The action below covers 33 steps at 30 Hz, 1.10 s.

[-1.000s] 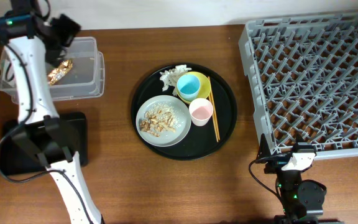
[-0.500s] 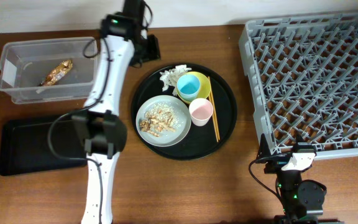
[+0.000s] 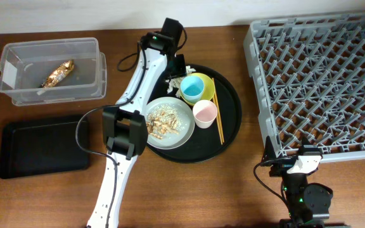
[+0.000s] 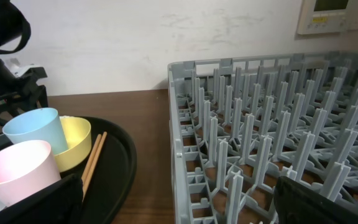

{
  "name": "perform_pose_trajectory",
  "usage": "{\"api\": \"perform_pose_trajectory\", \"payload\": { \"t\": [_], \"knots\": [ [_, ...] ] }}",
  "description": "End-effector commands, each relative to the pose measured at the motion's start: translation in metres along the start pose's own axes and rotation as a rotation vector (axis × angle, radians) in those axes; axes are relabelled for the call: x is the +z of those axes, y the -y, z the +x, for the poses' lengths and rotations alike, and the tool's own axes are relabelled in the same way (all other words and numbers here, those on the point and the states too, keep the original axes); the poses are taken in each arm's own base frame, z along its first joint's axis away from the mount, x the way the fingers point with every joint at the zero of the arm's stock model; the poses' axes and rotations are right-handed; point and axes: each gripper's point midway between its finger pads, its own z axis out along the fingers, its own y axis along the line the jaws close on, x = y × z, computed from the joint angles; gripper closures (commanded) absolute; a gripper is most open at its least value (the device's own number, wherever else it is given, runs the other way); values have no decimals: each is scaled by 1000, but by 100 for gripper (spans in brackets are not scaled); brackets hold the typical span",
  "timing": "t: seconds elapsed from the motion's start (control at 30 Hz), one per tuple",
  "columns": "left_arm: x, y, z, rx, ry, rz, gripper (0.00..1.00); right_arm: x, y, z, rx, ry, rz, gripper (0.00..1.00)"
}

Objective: Sort waste into correct bins and load items into the dishwasher rack
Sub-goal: 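Move the left gripper back to the crumpled white tissue and grasp, then carry the tissue left and release it into the clear bin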

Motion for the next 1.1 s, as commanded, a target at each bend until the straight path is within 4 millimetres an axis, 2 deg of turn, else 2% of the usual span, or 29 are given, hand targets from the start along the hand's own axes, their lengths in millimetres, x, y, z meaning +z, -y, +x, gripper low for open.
{"api": "perform_pose_trajectory", "payload": {
  "t": [0.0,0.07,0.2,0.27,0.33,0.47,0.53,0.77,0.87,1.07],
  "knots": [
    [19,-14,0,-59,-10,-43,46,1,0,4,-7,-7,3,2],
    [24,-16,4,-60,-25,-50,52,1,0,4,-7,-7,3,2],
    [25,-18,5,-62,-30,-54,73,1,0,4,-7,-7,3,2],
    [18,-17,0,-63,-14,-46,89,1,0,4,-7,-7,3,2],
    [7,-16,-4,-66,-3,-41,99,1,0,4,-7,-7,3,2],
    [-37,-20,-18,-85,44,-23,99,1,0,4,-7,-7,3,2],
    [-67,-29,-25,-107,69,-17,99,1,0,4,-7,-7,3,2],
    [-113,-64,-29,-172,77,-36,99,1,0,4,-7,-7,3,2],
    [-135,-88,-38,-253,107,-34,99,1,0,4,-7,-7,3,2],
    [-177,-116,-52,-327,172,18,99,1,0,4,-7,-7,3,2]
  ]
}}
